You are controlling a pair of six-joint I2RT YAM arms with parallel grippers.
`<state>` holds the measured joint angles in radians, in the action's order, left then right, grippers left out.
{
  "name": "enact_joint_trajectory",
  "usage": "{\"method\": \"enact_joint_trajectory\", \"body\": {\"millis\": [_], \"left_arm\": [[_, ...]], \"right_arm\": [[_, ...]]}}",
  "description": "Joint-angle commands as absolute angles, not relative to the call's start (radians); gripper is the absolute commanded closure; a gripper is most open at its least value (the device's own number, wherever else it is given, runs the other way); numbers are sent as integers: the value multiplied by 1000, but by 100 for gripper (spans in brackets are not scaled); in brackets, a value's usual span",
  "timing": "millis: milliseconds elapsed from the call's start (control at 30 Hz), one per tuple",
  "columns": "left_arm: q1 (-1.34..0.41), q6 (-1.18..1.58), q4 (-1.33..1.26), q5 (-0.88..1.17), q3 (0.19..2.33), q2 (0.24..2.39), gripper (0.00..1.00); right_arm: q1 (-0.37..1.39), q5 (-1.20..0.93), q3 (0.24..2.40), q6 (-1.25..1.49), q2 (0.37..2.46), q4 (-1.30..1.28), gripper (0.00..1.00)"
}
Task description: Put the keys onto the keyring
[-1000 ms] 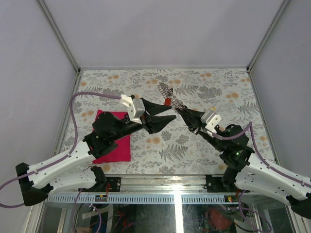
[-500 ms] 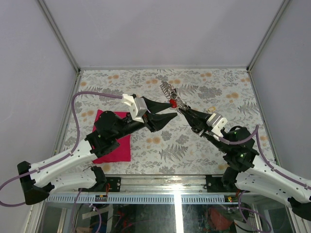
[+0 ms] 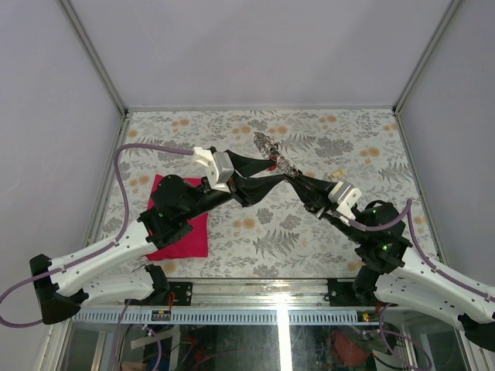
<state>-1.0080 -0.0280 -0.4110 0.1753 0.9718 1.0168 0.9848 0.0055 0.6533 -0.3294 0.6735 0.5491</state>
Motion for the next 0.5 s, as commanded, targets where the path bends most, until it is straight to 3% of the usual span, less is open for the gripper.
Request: {"method": "enact_joint_trajectory", "body": {"millis": [0, 267, 467], "left_arm": [[-1013, -44, -500, 156, 1014, 1024, 61], [-1014, -34, -505, 166, 1025, 1045, 65], [-1013, -28, -508, 148, 1026, 1047, 75]], "right_arm": [[988, -15, 715, -324, 657, 614, 100], [989, -21, 716, -318, 664, 614, 100], [989, -24, 716, -312, 662, 608, 100]]}}
